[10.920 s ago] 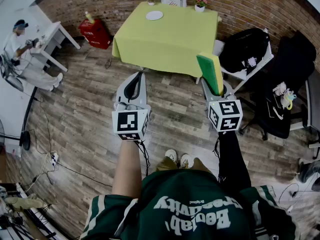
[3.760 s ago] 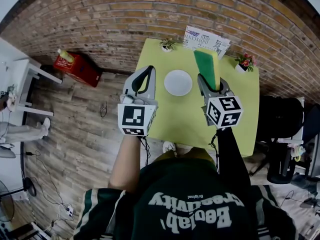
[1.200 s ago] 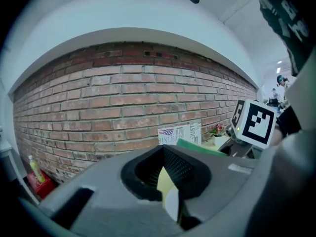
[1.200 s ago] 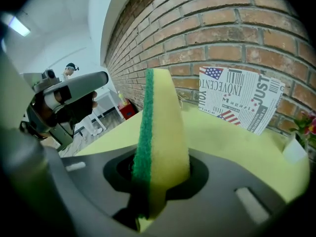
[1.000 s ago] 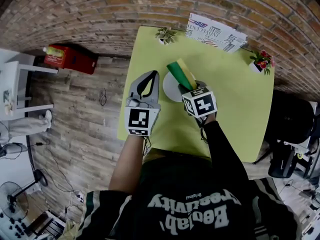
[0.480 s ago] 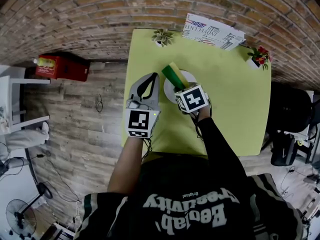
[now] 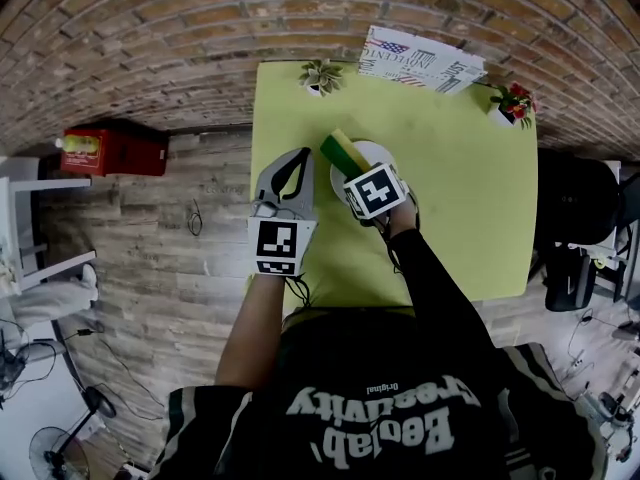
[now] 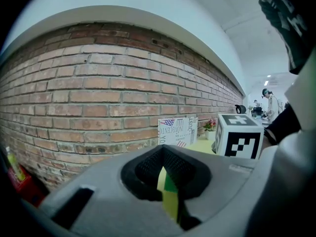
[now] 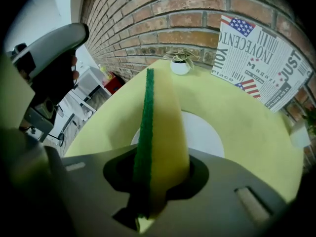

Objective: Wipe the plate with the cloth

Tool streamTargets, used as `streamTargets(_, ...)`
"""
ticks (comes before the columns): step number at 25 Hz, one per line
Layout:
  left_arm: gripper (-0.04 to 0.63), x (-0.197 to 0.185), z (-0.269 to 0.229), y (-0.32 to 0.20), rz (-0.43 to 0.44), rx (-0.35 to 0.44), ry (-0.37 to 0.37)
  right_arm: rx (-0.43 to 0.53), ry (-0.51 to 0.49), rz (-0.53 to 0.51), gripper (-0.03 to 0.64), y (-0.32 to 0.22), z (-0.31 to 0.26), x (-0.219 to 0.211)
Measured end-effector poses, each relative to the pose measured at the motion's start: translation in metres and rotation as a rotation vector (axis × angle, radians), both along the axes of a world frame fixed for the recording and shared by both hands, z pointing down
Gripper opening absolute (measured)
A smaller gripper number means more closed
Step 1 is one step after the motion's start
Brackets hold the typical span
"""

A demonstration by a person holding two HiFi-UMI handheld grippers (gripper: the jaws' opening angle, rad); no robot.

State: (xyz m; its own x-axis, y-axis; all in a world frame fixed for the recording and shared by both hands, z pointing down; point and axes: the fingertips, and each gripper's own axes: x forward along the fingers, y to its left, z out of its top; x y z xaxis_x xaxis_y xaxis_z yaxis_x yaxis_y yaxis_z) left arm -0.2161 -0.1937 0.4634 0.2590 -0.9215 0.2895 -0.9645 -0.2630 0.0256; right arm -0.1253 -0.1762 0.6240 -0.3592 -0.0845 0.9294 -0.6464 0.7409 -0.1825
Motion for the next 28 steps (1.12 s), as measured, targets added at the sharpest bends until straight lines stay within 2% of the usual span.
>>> streamTargets(7, 0.006, -0.006, -0.004, 0.002, 0.032, 0.006, 0.007, -0.009, 0.014, 0.035, 0.121, 0.004, 0.006, 0.002)
streamTargets(10, 0.006, -0.009, -0.006, 0.004, 0.03, 0.004, 0.028, -0.013, 0.011, 0.042, 0.123, 0.003, 0.007, 0.004)
streamTargets(15, 0.006, -0.013, -0.007, 0.002, 0.006, -0.002, 0.013, -0.037, 0.01, 0.049, 0.123, -0.001, 0.01, 0.014)
streamTargets(28, 0.006, 0.019, -0.02, -0.01, 0.01, 0.008, 0.003, -0.039, 0.005, 0.08, 0.124, -0.018, 0.009, 0.052)
